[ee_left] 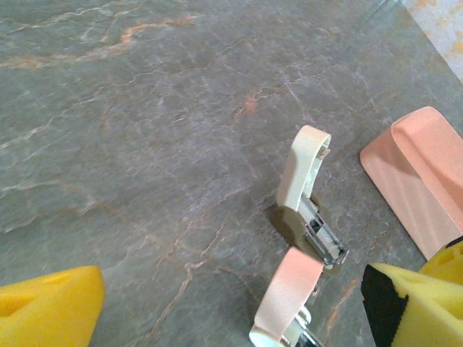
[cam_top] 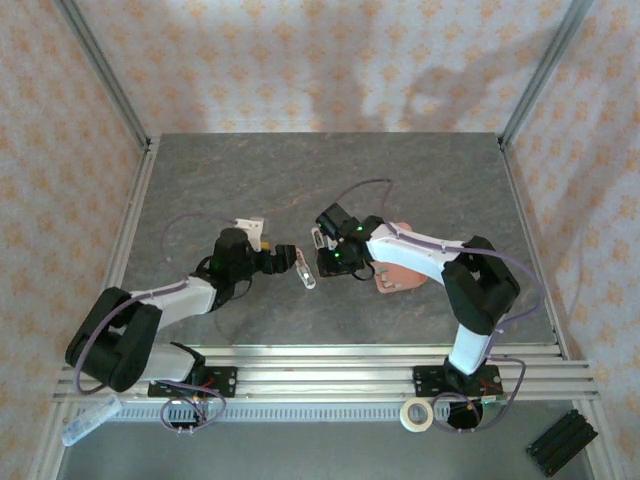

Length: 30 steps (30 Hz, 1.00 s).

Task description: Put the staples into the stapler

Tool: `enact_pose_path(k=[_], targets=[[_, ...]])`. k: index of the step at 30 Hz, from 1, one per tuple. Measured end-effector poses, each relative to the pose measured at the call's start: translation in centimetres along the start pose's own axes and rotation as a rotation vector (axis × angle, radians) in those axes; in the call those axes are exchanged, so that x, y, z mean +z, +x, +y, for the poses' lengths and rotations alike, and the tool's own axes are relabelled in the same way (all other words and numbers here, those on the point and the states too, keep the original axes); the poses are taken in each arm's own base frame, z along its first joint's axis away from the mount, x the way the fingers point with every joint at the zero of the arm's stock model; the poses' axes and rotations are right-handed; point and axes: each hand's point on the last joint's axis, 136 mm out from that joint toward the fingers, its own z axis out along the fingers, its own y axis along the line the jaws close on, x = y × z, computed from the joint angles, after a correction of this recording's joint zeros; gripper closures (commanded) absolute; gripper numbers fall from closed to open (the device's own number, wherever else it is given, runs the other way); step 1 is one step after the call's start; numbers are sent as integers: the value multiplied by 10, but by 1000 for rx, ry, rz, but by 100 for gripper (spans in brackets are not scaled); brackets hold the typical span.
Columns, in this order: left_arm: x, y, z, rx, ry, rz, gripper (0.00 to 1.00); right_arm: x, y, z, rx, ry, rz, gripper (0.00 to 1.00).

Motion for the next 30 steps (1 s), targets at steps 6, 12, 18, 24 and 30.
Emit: enact_pose_path(k=[6, 12, 18, 24, 30], targets=[[7, -7, -7, 4, 36, -5, 10, 0, -10, 17, 40, -100, -28, 73], [7, -7, -7, 4, 37, -4, 10, 9, -13, 27, 57, -155, -18, 76], [7, -5, 2, -1, -13, -2, 10, 30, -9, 27, 71, -151, 34, 76], [-1, -16, 8, -2, -60, -39, 9, 39, -8, 28, 78, -150, 56, 78], [-3, -18, 13, -5, -86, -49, 9, 41, -6, 29, 86, -157, 69, 79]])
